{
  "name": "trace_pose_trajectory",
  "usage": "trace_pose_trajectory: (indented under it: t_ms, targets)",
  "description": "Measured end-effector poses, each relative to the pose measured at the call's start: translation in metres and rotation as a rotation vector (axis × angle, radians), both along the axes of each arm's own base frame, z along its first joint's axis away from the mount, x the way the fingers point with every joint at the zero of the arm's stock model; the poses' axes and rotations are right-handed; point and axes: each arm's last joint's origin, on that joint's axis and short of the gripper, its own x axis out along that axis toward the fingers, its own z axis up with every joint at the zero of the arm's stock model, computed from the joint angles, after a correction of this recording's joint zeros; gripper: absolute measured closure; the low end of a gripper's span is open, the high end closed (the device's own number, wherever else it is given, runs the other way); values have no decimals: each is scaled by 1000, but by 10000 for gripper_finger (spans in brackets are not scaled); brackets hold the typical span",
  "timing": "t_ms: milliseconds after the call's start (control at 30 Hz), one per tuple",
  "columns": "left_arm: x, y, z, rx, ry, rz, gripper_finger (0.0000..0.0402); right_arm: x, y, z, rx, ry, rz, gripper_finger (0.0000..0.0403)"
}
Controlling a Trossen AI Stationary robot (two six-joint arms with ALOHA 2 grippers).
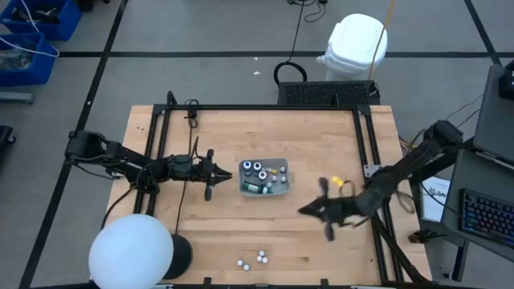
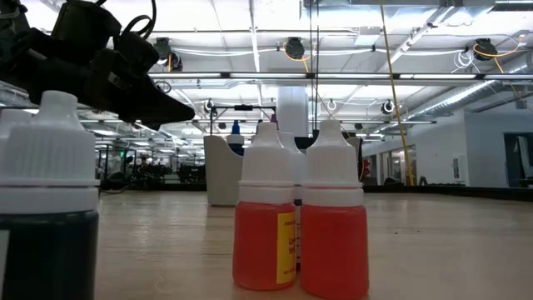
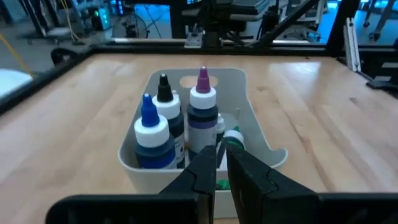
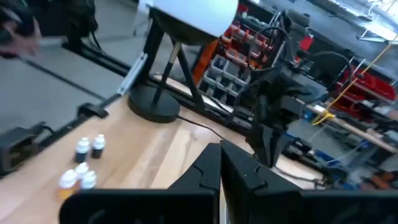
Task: Pick & Place food coloring
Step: Put the small red food coloring bottle into the gray bin
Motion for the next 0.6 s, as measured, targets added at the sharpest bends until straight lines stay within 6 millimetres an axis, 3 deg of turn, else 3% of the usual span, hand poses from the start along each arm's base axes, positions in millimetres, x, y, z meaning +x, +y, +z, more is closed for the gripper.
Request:
trace_pose_trajectory:
  t_ms: [133, 267, 467, 600]
  targets:
    - [-1, -2, -2, -61, 24, -42, 355, -36, -30, -8, 128, -98, -6, 403]
    - [-2, -11, -4, -93, 48, -156, 355, -60, -47, -24, 228, -219, 24, 403]
    - [1, -34, 1, -23, 36, -229, 357, -73, -57, -45, 245, -218, 22, 403]
    - [10, -51, 7, 4, 120, -233, 385, -73, -58, -50, 225, -204, 21, 403]
